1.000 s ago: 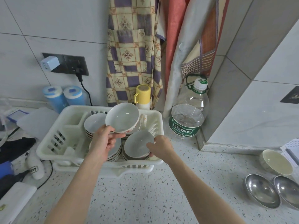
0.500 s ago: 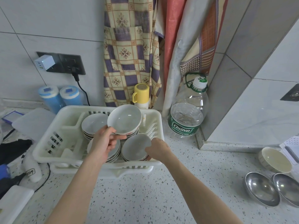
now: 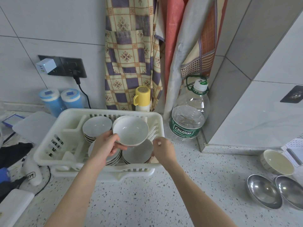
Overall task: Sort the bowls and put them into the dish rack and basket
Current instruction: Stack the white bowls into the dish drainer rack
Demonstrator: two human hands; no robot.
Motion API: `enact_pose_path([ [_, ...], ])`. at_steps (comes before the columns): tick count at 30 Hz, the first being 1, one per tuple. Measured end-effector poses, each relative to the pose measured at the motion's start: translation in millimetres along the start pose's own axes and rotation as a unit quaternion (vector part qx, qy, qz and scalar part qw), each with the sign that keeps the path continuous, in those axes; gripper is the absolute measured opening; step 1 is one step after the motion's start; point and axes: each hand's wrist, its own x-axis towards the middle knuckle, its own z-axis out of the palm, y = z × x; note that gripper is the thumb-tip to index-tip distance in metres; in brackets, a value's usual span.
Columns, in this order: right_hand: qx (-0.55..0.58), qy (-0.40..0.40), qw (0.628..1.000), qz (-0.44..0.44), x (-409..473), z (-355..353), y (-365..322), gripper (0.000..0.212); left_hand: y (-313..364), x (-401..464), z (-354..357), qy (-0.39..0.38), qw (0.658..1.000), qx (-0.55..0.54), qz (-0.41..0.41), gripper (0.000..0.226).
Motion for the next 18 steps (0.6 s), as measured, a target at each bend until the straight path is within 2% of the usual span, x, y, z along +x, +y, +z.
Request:
enact_pose_path([
  [3,0.183,-0.029,0.982,0.047,0.2,-7.9,3.7,0.038,-0.3,-3.4,4.5,-0.010,0.998,0.062,-0.012,0.021],
  [5,0.225,-0.067,0.971,0.051,-0.9,-11.5,3.3,0.038,-2.1,-4.1,9.2,-0.031,0.993,0.115,-0.022,0.018],
  [8,0.147,-0.073,0.986,0.023,-2.8,-11.2,3.9,0.031,-7.2,-3.4,14.2,-0.051,0.988,0.144,-0.036,0.014],
  [10,0.102,-0.060,0.993,0.007,-4.5,-10.1,4.0,0.035,-9.7,-2.3,15.1,-0.058,0.986,0.151,-0.040,0.012],
  [13,0.073,-0.042,0.996,-0.008,-5.1,-8.0,5.7,0.035,-14.4,-0.7,15.2,-0.071,0.980,0.183,-0.032,0.018],
  [16,0.047,-0.042,0.998,-0.013,-4.9,-5.1,4.5,0.033,-22.4,5.2,13.4,-0.052,0.972,0.227,-0.013,0.030],
  [18,0.028,-0.045,0.999,-0.014,-5.2,-3.4,5.0,0.033,-27.9,9.3,11.8,-0.045,0.960,0.275,0.005,0.029],
])
